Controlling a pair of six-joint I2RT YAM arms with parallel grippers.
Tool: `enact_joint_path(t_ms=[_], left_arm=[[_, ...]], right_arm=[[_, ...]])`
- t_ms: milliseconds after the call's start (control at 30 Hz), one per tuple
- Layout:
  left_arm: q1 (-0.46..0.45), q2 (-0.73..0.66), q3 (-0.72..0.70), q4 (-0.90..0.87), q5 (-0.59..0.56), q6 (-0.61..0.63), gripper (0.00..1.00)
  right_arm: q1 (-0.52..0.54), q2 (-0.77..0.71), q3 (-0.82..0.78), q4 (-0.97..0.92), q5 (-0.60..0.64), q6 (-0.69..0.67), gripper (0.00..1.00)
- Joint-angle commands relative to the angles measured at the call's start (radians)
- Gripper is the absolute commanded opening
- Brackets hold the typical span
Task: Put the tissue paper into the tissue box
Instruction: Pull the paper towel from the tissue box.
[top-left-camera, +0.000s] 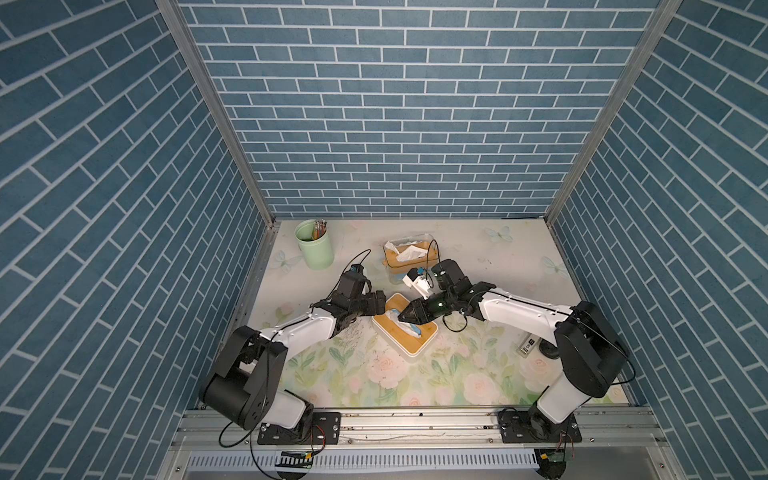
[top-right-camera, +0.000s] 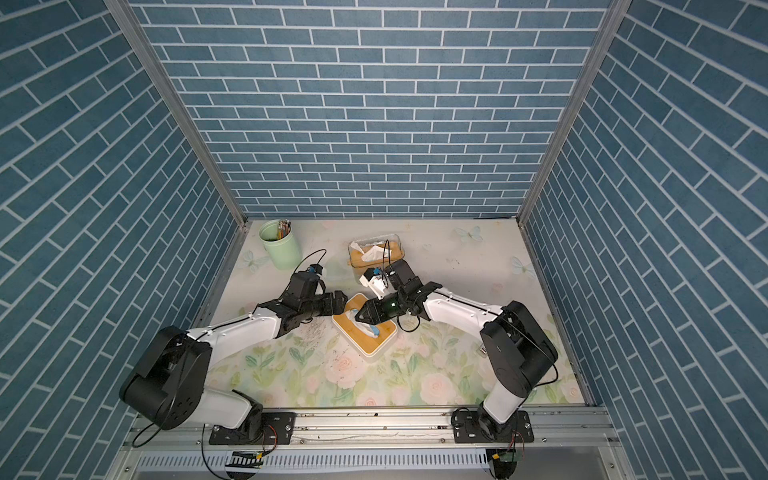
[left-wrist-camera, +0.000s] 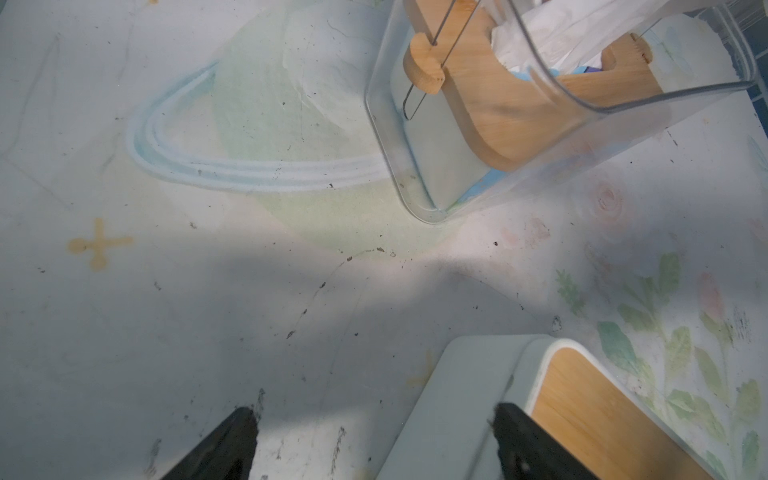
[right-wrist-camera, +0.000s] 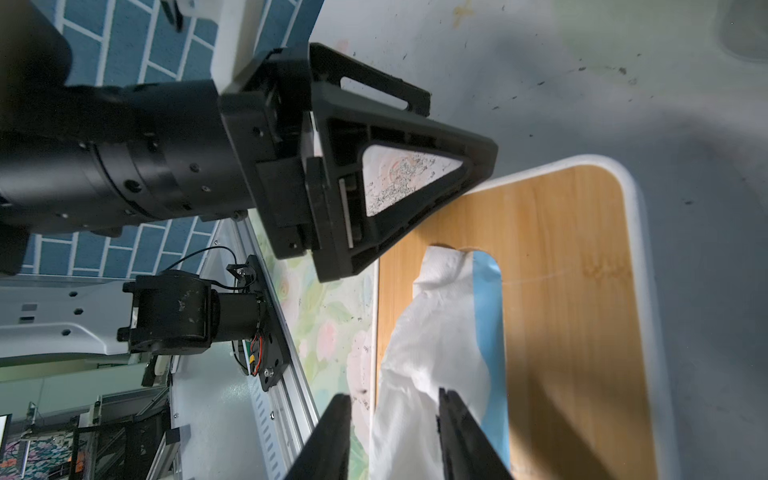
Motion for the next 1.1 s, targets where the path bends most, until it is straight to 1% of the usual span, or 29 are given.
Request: enact_joint_path(t_ms=[0,67,133,267,333,400,600,667,833,933,1067], left_arm=[[0.000,0.006,-0.013,-0.020,0.019,0.006,0.93],[0.000,0.007,-0.014,-0.015,0.019,0.002,0.94],[0.000,0.004,-0.019,-0.009,0.021,-0.001,0.94],[0.000,0.002,-0.022,-0.006,0.024,-0.001,0.93],[0.000,0.002,-0.025,-0.006,0.024,-0.001,0.93],[0.000,0.001,-0.029,-0.004,0.023,-0.002,0.93],[-0.001,0.000,-0.040,0.007,0.034,-0.011,0.93],[-0.002,-0.002,-0.042,0.007,0.033,-0.013,0.93],[-0.002,-0.018,-0.048,0.002,0.024,-0.013,0.93],[-0.002,-0.023,-0.046,-0.004,0.019,-0.014,0.93],[-0.001,-0.027,-0.037,-0.013,0.019,-0.013,0.93]], right_arm=[[0.014,0.033,0.004,-0.022,0.004,0.006,0.43],[0.023,0.049,0.015,-0.018,-0.006,0.010,0.47],[0.035,0.071,0.029,-0.020,-0.008,0.010,0.49],[0.051,0.103,0.049,0.009,-0.030,0.023,0.49],[0.061,0.124,0.060,0.033,-0.052,0.030,0.48],[0.064,0.143,0.052,0.084,-0.085,0.052,0.43],[0.063,0.164,0.034,0.202,-0.156,0.106,0.24],[0.063,0.167,0.036,0.212,-0.161,0.112,0.18],[0.055,0.162,0.028,0.200,-0.141,0.104,0.10],[0.039,0.142,0.017,0.187,-0.128,0.090,0.01],[0.025,0.119,0.022,0.138,-0.116,0.051,0.00]])
